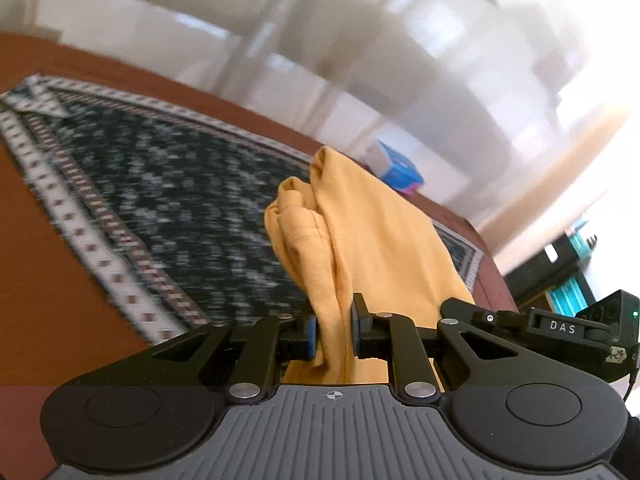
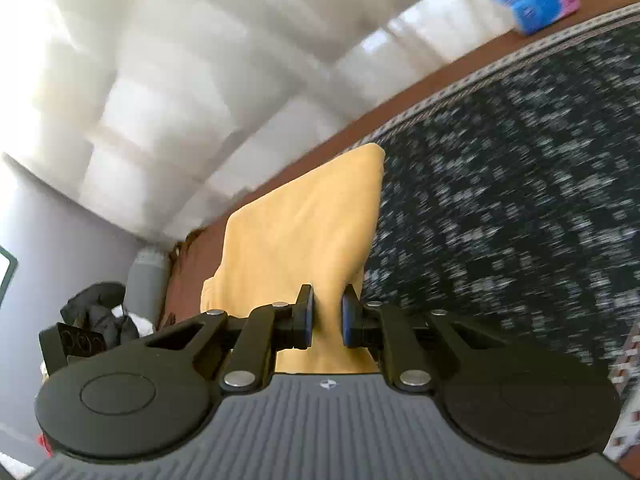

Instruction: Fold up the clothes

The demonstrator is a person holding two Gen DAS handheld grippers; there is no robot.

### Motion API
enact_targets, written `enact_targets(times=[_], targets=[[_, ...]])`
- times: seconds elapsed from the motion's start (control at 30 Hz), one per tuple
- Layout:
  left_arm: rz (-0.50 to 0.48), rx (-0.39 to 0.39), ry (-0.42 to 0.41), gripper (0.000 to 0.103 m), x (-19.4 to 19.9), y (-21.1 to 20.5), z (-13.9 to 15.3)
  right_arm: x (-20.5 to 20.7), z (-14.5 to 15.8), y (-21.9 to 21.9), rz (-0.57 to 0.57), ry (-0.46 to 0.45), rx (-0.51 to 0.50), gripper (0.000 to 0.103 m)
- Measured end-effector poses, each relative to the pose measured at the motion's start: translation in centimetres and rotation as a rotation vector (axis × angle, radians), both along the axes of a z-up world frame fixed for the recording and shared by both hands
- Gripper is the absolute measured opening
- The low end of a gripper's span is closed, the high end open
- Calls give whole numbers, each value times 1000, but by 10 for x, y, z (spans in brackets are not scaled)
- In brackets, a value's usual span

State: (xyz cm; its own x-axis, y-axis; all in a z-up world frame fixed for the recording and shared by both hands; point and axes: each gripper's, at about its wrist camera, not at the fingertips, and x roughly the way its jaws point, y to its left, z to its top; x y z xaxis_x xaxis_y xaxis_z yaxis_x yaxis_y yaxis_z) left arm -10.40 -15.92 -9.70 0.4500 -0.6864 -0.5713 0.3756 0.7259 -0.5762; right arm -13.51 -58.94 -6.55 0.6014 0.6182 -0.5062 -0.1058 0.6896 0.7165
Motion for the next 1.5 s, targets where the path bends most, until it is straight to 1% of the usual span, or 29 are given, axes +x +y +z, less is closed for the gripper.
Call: enact_targets(times=[0.17, 0.3, 0.47, 0.57, 0.7, 0.87, 1.03, 1.17, 1.33, 1.43, 1.5], targets=[[-57, 31, -33, 12, -24, -73, 9, -23, 0, -66, -58, -35, 15, 15], [-51, 44, -33, 12, -51, -144, 11, -38, -2, -130, -78, -56, 16, 15], [-60, 52, -26, 12, -75, -223, 17, -46, 3, -211, -74, -67, 2, 15], [-80, 53, -48, 12, -80, -263, 26, -45, 10, -247, -82, -70, -21, 15], [-115, 40, -68, 12, -69, -304, 33, -40, 21, -286, -100, -92, -52, 15], [-175, -3, -111, 12, -41, -345, 41, -25, 35, -315, -158, -131, -87, 15], [-188, -40, -133, 12, -15, -387, 52, 6, 55, -345, -198, -155, -131, 15], [-181, -42, -145, 12, 11, -427, 58, 41, 67, -373, -200, -173, -166, 15], [-149, -6, -152, 13, 49, -486, 54, 94, 63, -414, -184, -183, -175, 15], [-106, 15, -140, 13, 74, -523, 43, 132, 49, -444, -168, -173, -155, 15], [-69, 34, -117, 13, 92, -551, 29, 160, 34, -466, -157, -156, -132, 15]])
